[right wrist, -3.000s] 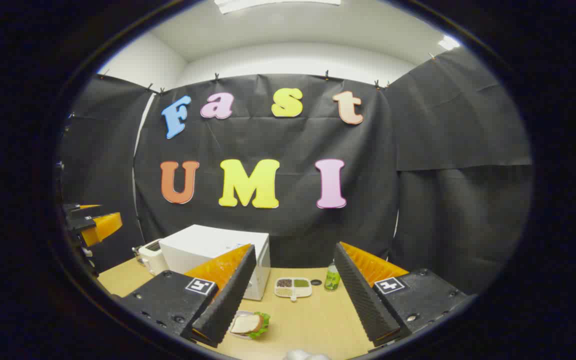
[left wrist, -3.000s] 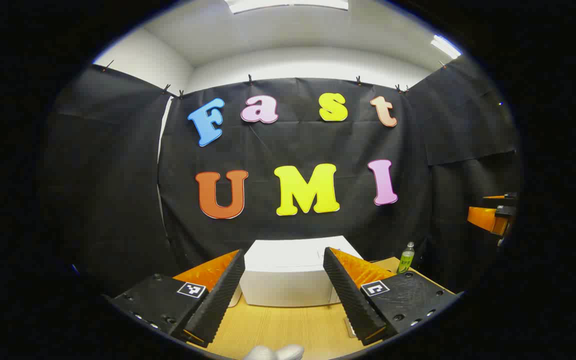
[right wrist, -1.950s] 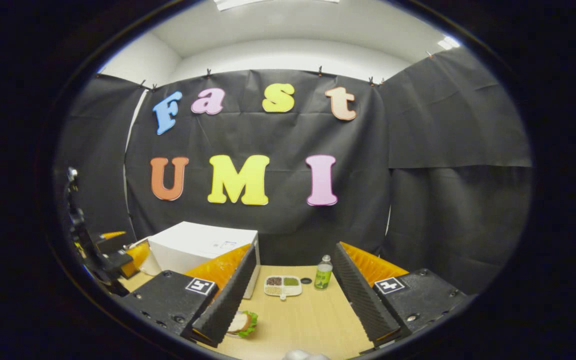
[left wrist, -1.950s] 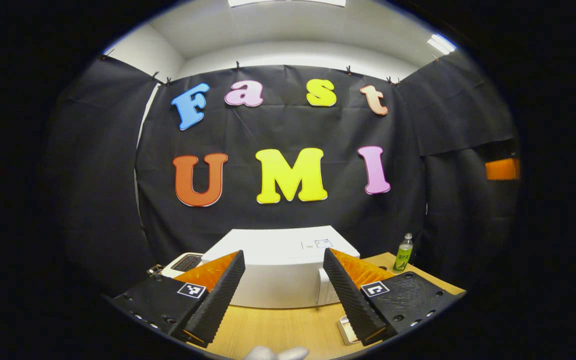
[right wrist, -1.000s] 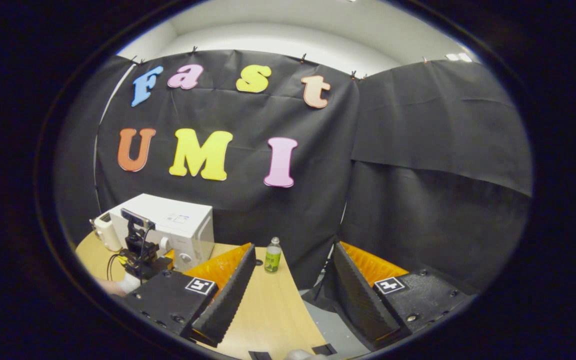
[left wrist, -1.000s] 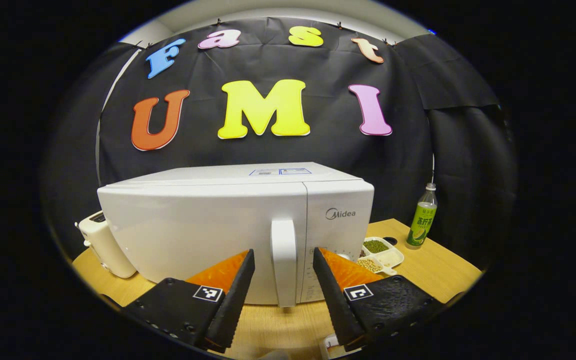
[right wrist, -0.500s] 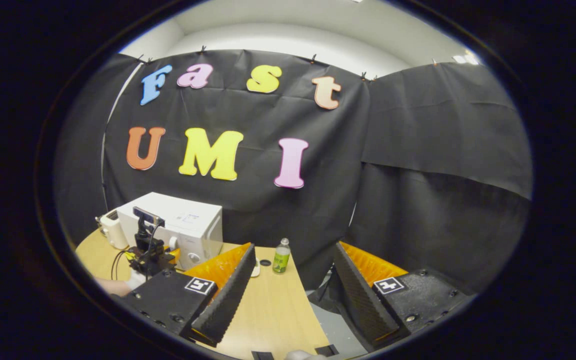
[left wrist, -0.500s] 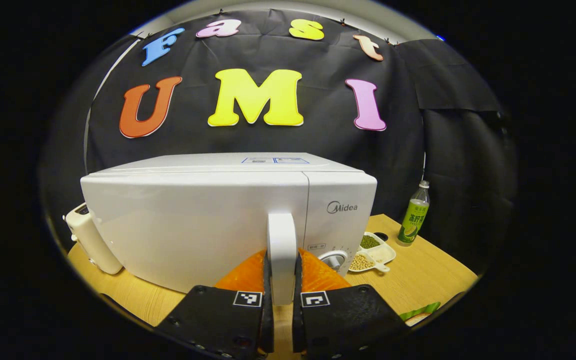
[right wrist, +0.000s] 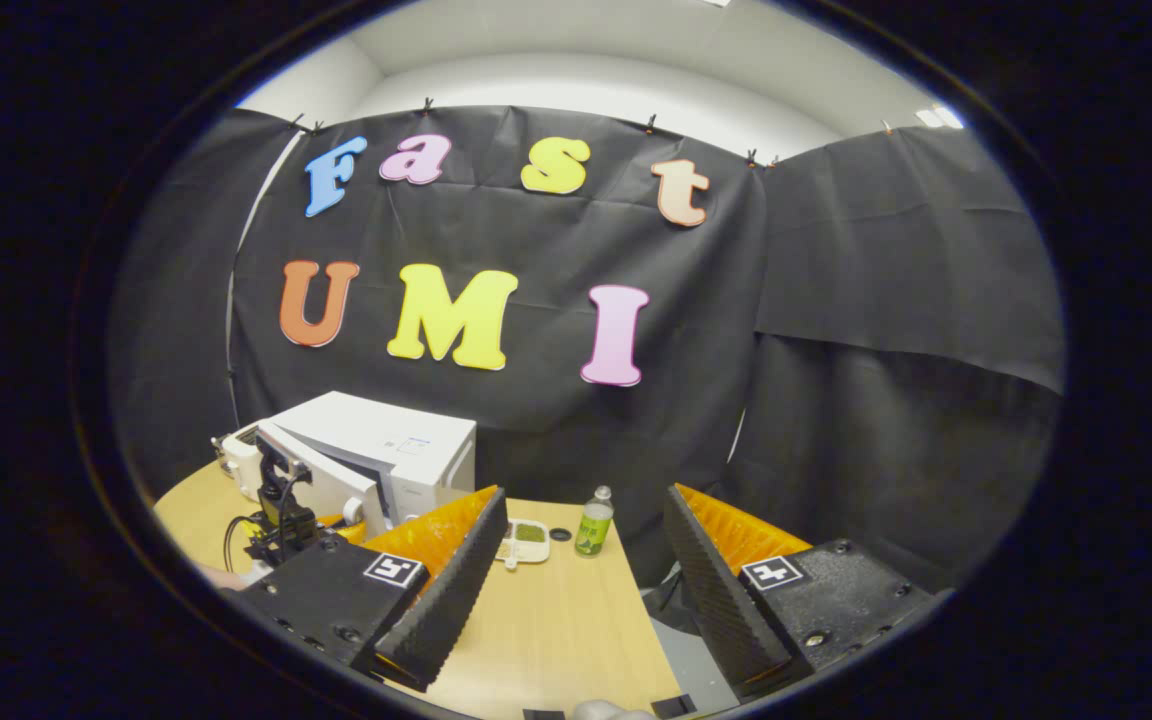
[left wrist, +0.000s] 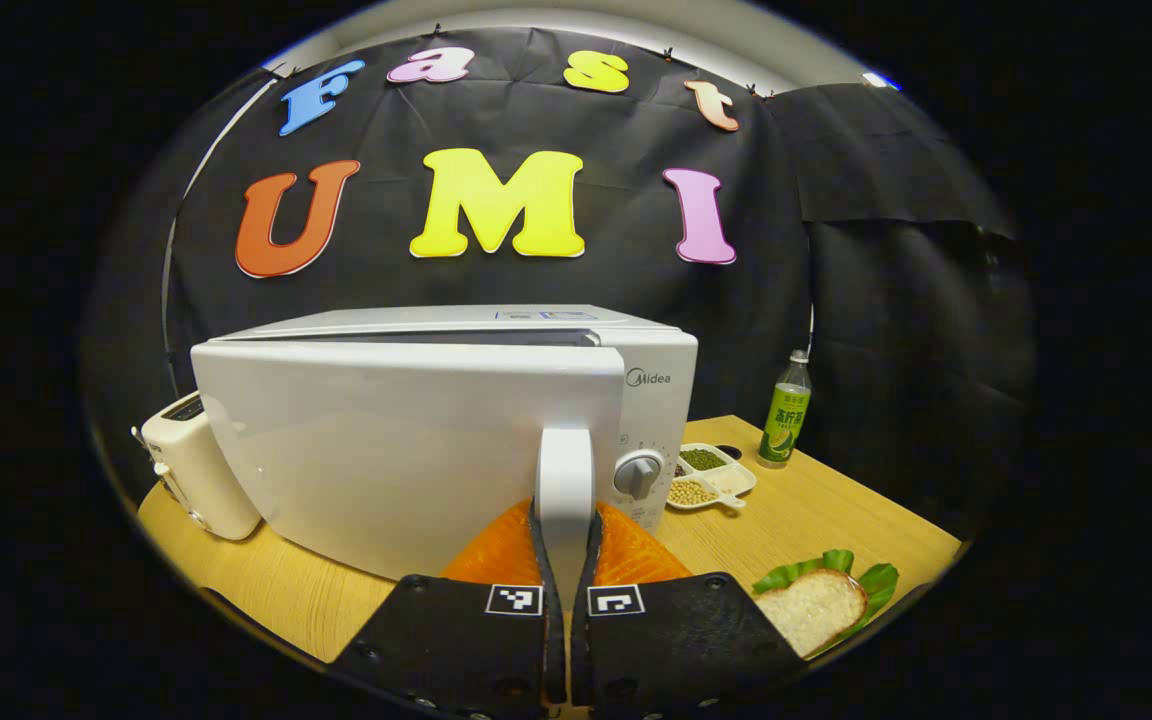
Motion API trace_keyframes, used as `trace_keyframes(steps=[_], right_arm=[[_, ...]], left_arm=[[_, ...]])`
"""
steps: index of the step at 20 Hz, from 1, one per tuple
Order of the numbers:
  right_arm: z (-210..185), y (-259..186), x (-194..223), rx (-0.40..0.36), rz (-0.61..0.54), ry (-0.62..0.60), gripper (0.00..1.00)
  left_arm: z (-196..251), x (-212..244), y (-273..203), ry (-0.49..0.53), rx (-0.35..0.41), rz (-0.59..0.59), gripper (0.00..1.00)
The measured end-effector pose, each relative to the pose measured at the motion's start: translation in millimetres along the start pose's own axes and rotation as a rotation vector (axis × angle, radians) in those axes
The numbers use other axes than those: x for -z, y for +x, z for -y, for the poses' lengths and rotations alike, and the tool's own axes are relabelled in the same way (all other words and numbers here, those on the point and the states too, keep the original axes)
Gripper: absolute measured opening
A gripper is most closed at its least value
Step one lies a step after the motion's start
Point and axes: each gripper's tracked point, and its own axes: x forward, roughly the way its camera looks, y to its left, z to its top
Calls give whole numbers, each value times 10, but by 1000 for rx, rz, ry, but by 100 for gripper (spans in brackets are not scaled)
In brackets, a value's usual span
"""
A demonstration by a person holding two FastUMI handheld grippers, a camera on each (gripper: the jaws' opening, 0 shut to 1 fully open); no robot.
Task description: Open the microwave oven with the left hand, put the food in, and close the microwave oven.
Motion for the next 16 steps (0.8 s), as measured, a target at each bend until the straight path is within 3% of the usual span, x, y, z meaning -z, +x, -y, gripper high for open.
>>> trace_keyframes(steps=[3, 7, 11, 15, 16], right_arm=[[-170, 57, 66, -48, -13, 32, 100], [-343, 56, 49, -93, -1, 9, 100], [-533, 28, 70, -140, 3, 0, 100], [-729, 13, 114, -184, 3, -2, 97], [-775, 2, 109, -194, 5, -1, 100]], left_arm=[[-66, 51, -270, 14, 1, 2, 4], [-238, 14, -614, 79, -46, 33, 22], [-461, -21, -855, 79, -95, 42, 51], [-657, 41, -1138, 42, -122, 26, 98], [-688, 65, -1207, 48, -131, 24, 98]])
